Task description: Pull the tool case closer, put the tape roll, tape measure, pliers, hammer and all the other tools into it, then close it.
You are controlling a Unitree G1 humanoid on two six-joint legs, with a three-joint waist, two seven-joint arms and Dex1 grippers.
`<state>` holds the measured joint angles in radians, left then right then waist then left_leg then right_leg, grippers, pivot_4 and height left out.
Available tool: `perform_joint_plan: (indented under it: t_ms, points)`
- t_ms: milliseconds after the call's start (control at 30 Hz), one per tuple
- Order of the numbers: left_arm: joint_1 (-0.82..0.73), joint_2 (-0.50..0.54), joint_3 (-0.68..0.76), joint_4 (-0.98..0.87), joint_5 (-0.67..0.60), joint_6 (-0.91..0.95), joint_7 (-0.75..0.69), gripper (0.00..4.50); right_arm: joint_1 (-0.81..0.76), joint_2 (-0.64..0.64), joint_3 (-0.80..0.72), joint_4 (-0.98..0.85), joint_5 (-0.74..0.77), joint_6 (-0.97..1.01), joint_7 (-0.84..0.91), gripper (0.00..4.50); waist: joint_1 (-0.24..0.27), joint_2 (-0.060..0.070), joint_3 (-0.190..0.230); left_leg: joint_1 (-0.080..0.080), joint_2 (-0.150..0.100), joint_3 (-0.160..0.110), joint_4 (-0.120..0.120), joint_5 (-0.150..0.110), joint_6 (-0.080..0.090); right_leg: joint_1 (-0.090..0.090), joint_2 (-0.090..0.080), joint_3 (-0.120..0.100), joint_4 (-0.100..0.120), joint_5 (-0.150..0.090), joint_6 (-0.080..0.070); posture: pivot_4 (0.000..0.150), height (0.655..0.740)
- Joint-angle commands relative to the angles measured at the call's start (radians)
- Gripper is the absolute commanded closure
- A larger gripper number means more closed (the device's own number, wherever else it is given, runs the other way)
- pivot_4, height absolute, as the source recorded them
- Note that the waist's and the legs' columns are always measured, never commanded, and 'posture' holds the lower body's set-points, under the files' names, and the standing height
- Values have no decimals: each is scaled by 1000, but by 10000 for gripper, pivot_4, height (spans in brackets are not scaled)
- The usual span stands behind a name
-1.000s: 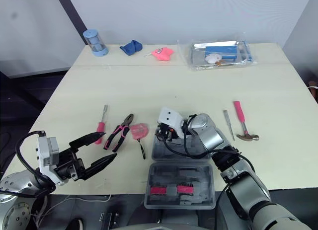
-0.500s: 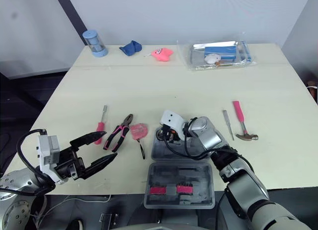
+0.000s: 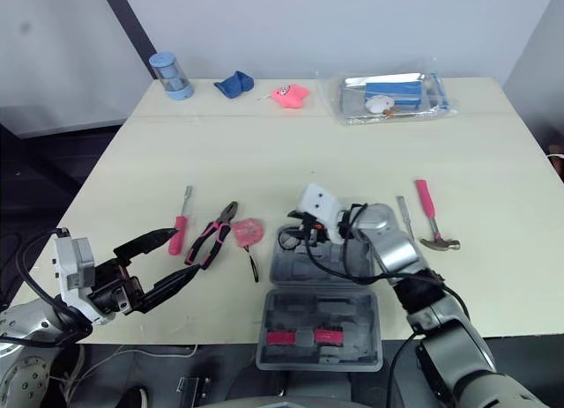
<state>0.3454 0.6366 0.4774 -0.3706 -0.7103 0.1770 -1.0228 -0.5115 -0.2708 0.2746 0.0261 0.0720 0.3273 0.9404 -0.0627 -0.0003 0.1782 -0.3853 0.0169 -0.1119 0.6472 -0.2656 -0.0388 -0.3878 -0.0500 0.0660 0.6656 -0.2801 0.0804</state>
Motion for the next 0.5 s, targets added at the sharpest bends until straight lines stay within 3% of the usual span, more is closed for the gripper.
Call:
perform_joint_plan:
  t_ms: [33,267,500]
  points:
    - [2,-7,48,21,-20,-3,14,0,86,-39,-107,-146,80,-9,-33,28035,2,0,0,0,0,0,0,0,0,0,0,0,0,0,0,1500,7400]
    - [9,-26,94,115,-3,-22,28,0,345,-167,-362,-282,206,-54,-65,28035,8,-1,0,0,0,1,0,0,0,1,0,0,-1,0,0,1500,7400]
    - [38,-42,125,271,54,-95,11,0,643,-244,-612,-273,282,-134,-81,28035,19,-1,0,1,0,2,0,0,0,2,0,1,-1,0,0,1500,7400]
